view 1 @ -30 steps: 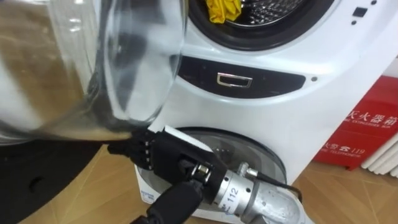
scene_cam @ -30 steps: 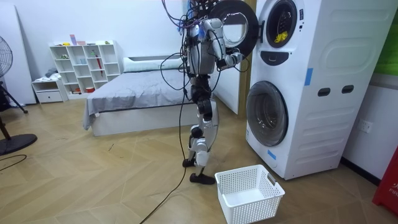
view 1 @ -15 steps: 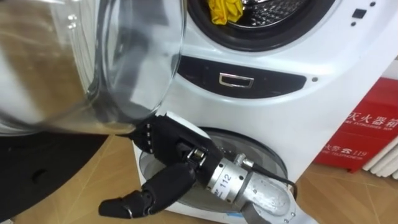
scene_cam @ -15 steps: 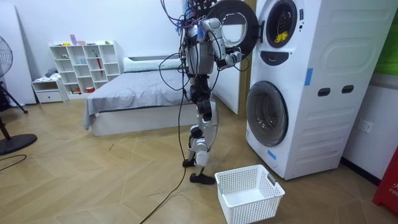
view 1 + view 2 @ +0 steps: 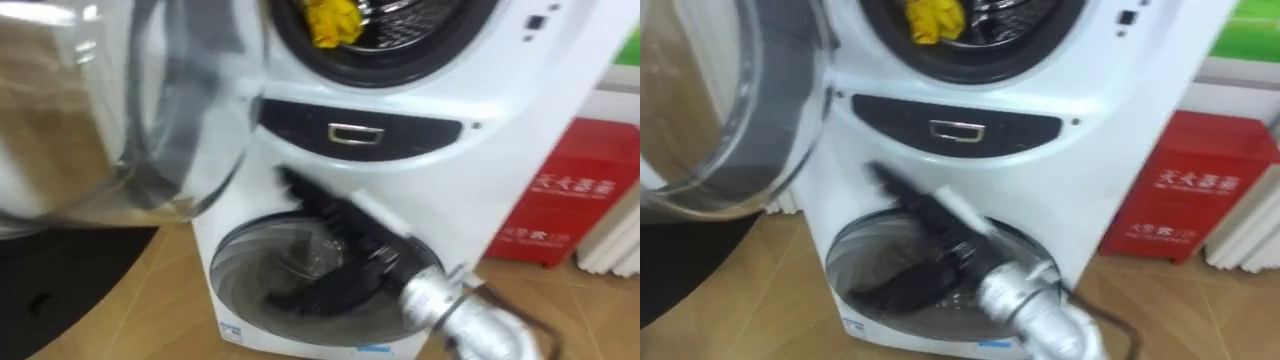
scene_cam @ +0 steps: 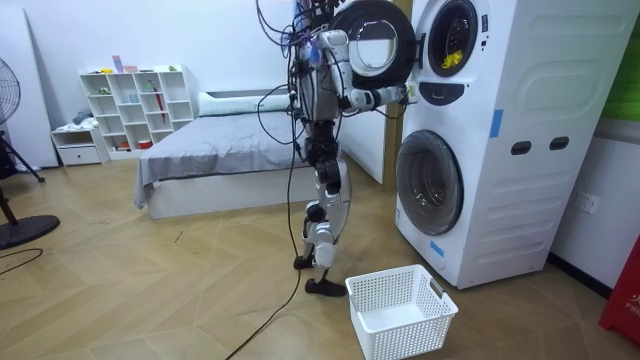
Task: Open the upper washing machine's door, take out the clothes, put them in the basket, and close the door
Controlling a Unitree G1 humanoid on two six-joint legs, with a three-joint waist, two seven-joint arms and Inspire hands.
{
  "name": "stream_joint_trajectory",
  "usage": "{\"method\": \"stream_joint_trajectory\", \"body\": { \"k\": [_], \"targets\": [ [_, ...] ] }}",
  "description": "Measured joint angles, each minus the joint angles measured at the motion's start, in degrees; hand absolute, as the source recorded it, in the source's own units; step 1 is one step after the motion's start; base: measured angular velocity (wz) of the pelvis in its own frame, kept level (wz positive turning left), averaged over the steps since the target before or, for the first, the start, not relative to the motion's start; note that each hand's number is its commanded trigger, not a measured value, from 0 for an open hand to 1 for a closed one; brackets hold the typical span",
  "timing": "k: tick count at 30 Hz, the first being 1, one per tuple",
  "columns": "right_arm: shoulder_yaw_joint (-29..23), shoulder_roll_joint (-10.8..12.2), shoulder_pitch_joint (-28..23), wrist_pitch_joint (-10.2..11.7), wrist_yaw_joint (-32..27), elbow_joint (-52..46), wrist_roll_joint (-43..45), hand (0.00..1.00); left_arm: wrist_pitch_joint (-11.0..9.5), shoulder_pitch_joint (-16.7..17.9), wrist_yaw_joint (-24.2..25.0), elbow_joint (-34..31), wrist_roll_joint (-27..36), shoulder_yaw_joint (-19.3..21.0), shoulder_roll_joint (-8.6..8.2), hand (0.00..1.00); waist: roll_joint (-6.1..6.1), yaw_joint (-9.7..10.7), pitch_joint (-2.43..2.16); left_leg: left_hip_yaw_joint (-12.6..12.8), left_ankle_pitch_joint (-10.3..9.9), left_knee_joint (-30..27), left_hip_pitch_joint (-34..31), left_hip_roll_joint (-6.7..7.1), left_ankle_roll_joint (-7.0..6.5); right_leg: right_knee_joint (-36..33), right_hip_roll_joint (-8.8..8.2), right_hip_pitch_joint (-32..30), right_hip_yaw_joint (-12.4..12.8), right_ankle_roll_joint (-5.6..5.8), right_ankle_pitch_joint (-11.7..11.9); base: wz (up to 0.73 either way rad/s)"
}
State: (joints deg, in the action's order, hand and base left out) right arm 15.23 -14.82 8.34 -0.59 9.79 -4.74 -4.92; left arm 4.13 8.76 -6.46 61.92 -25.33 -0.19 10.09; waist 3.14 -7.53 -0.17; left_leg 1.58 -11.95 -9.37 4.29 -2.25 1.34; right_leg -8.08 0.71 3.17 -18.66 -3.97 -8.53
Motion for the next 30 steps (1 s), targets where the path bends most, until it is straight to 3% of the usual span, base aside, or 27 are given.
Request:
{"method": "stream_joint_trajectory", "body": {
  "k": [3,9,12,16,25,30],
  "targets": [
    [-4.7,-1.6,0.0,-0.3,-3.2,-0.4,3.6,0.0,0.8,-0.2,0.0,0.0,0.2,0.0,-0.16,0.0,0.08,1.5,-0.02,0.2,0.0,0.0,0.1,0.0,-0.07,-0.1,-0.03,-0.1,0.2,-0.03,0.0,-0.06],
    [-10.2,-1.5,0.1,-0.8,-6.9,-6.0,4.9,0.0,0.8,0.2,0.0,-0.3,0.3,0.6,-0.38,0.0,0.84,1.7,-0.18,2.1,0.1,0.5,1.5,-0.15,-0.09,-0.5,0.31,0.0,2.7,-0.03,0.0,-0.18],
    [-10.4,-1.2,0.7,-0.8,-8.2,-7.8,0.7,0.0,0.9,1.0,0.0,-2.6,0.2,2.1,-0.36,0.0,1.62,1.7,-0.21,2.5,0.1,0.7,1.9,-0.2,-0.08,-0.5,0.34,0.2,2.9,-0.03,0.0,-0.06],
    [-10.2,-1.0,2.2,-0.8,-8.7,-8.2,-8.4,0.0,1.0,1.0,0.0,-2.2,1.1,1.5,-0.24,0.0,2.04,1.3,0.12,2.8,0.1,0.7,2.4,-0.12,-0.08,-0.2,0.26,0.8,2.9,0.09,-0.1,0.0],
    [-9.7,-0.9,6.6,-0.8,-9.6,-8.3,-22.1,0.0,2.7,2.8,0.0,-2.3,0.8,1.0,-0.17,0.0,1.59,0.8,0.77,2.2,0.0,0.6,1.8,-0.08,-0.08,0.4,0.3,0.7,2.5,0.12,-0.1,0.03],
    [-7.7,-0.8,6.8,-0.8,-8.0,-8.3,-25.0,0.0,3.1,2.7,0.0,-2.3,0.5,1.1,-0.19,0.0,0.62,-0.1,0.31,2.2,0.1,0.6,1.5,-0.17,-0.08,0.3,0.27,0.6,1.9,0.14,-0.1,0.04]
  ]
}}
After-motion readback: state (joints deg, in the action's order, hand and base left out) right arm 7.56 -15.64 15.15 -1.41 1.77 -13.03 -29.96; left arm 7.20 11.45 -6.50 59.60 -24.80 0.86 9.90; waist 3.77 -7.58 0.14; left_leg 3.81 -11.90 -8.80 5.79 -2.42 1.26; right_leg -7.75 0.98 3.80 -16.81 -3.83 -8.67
